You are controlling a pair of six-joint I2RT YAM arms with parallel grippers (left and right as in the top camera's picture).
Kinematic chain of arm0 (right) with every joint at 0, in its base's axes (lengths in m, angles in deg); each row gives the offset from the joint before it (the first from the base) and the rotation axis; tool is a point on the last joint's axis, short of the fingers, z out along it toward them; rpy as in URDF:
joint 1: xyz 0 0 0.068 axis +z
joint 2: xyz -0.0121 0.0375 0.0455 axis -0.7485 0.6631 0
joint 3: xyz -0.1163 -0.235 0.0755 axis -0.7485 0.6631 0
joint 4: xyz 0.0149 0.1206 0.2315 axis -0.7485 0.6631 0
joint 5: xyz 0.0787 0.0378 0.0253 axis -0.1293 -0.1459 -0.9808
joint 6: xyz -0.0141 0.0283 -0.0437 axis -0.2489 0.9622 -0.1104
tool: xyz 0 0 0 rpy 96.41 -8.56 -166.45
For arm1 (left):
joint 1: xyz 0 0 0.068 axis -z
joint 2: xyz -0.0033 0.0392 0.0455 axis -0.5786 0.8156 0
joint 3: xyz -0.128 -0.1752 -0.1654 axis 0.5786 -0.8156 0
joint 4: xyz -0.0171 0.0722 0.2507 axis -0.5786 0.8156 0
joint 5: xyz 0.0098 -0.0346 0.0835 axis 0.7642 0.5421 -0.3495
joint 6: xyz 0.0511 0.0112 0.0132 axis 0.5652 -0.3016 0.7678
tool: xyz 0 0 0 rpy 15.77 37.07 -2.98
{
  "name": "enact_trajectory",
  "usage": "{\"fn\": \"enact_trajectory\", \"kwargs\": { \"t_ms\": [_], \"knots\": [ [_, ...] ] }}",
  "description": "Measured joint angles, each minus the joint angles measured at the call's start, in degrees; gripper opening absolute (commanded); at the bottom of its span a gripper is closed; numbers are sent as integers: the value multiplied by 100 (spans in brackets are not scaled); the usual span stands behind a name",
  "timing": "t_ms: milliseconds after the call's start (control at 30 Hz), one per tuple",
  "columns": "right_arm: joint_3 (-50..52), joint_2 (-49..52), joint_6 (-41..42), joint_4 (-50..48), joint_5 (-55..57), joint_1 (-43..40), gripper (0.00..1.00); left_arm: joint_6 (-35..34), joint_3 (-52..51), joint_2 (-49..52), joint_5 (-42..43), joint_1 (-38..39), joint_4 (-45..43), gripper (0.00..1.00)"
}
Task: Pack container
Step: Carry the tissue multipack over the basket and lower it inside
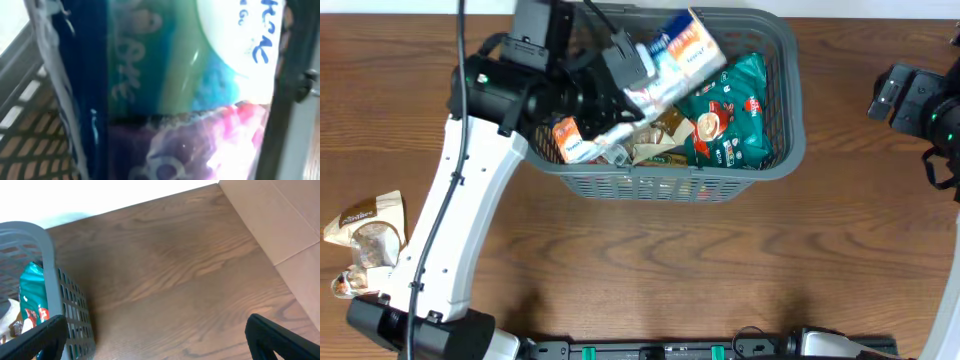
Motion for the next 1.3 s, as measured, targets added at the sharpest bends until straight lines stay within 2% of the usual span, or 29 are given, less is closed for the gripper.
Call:
{"fn": "enact_trajectory", "kwargs": {
  "t_ms": [300, 733, 767, 800, 833, 867, 1133, 1300],
  "knots": [
    [0, 0, 0, 0, -2, 0, 99, 350, -2, 59, -4, 168, 920, 6],
    [0, 0, 0, 0, -2, 0, 99, 391, -4, 1019, -612, 168, 1082, 6],
    [0, 0, 0, 0, -2, 0, 99, 389, -4, 1130, -636, 168, 1086, 9],
    [0, 0, 0, 0, 0, 0, 99, 389, -9, 1198, -651, 168, 1086, 41],
    [0, 0, 0, 0, -2, 0, 99, 411, -15, 1263, -662, 168, 1084, 59],
    [0, 0, 0, 2, 0, 0, 99, 402, -24, 1309, -680, 168, 1086, 65],
    [0, 0, 0, 0, 0, 0, 99, 326, -26, 1333, -671, 168, 1084, 75],
    [0, 0, 0, 0, 0, 0, 99, 299, -26, 1333, -669, 168, 1025, 75]
  ]
}}
